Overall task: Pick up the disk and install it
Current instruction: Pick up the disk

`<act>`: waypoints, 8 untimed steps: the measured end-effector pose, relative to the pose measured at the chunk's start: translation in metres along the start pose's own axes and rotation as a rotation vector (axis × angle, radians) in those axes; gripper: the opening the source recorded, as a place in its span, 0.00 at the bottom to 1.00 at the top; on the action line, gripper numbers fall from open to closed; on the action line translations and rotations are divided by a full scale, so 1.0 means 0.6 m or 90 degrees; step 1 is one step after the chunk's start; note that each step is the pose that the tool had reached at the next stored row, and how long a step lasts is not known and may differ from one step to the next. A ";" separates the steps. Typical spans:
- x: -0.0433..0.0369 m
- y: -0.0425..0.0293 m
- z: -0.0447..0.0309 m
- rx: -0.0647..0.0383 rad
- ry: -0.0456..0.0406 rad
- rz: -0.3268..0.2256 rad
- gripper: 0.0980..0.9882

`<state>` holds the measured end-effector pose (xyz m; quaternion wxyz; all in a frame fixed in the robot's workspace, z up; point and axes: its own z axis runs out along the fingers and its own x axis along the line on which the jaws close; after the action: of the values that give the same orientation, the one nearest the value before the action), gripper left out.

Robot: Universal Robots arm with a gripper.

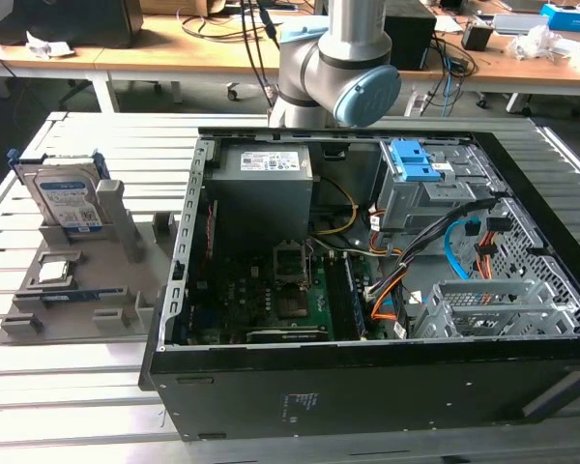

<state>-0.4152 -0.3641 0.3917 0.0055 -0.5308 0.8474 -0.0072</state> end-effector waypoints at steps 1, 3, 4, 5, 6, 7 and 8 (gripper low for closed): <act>0.000 0.000 0.000 0.000 -0.0003 -0.016 0.01; 0.000 0.000 0.000 0.000 -0.0011 -0.064 0.01; 0.000 0.000 0.000 0.000 -0.0015 -0.083 0.01; 0.000 0.000 0.000 0.000 -0.0017 -0.093 0.01; 0.000 0.000 0.000 0.000 -0.0019 -0.105 0.01; 0.000 0.000 0.000 0.000 -0.0021 -0.117 0.01; 0.000 0.000 0.000 0.000 -0.0023 -0.130 0.01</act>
<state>-0.4152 -0.3641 0.3917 0.0062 -0.6147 0.7887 -0.0066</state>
